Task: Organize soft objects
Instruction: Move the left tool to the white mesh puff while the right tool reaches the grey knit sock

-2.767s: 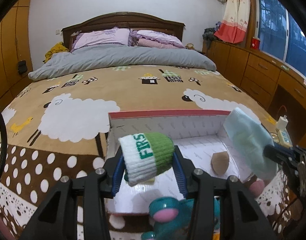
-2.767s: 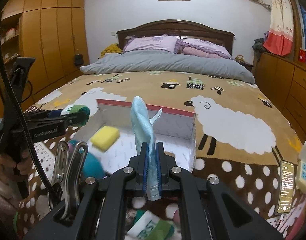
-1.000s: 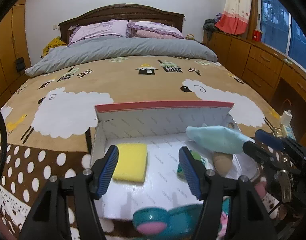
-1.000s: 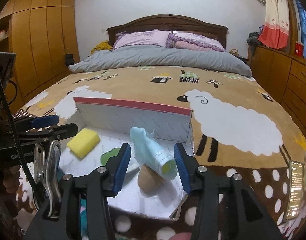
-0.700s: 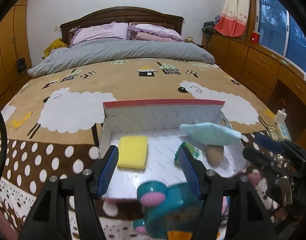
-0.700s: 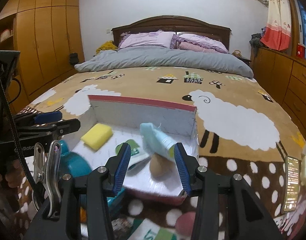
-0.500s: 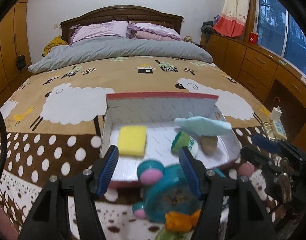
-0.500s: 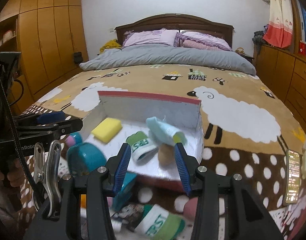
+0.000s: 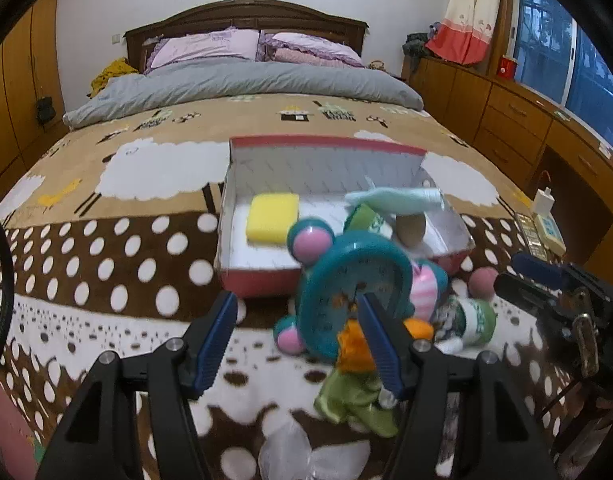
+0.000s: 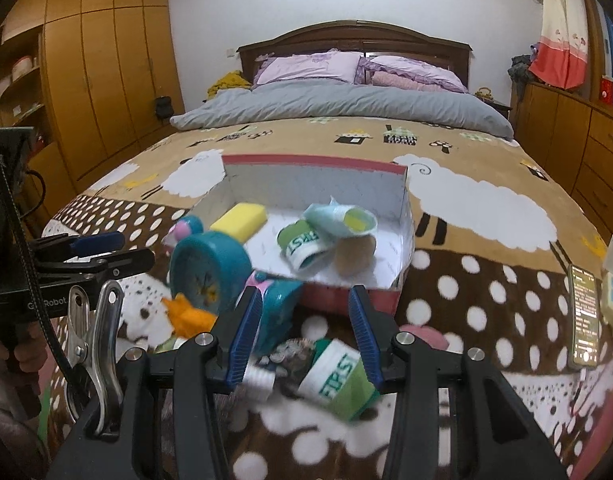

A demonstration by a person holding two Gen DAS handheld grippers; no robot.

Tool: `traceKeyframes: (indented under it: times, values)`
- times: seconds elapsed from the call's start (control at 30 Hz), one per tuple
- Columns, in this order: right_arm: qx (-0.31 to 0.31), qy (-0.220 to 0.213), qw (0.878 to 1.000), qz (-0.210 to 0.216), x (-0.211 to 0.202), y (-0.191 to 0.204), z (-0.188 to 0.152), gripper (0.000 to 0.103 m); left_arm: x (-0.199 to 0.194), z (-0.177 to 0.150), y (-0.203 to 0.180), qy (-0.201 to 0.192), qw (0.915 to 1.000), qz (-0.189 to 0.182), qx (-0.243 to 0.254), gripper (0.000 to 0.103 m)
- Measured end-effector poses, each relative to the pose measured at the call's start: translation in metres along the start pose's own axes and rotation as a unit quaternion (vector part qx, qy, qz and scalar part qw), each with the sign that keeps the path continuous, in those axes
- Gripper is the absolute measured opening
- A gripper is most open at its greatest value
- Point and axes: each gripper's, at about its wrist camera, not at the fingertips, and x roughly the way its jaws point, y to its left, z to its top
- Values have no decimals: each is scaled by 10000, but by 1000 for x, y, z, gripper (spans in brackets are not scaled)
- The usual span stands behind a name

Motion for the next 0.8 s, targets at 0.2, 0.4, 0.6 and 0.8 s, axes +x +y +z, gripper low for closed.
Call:
traceKeyframes:
  times: [0.2,0.4,0.6,0.8]
  values:
    - [-45,63,10000,50,-9,9,-15,46,-3,-21,0,154,9999,-1,71,66]
    - [36,140,9997,202,-16,14,-26,46,-5,-42,1,335,9993,-29,129,66]
    - [21,336,9988,345,-15,24,-35,46,-4,-62,5,532,9985,-86,102,66]
    - [1,493,9975,503,-14,36,-43,46,2,-81,11,722,9973,-130,37,66]
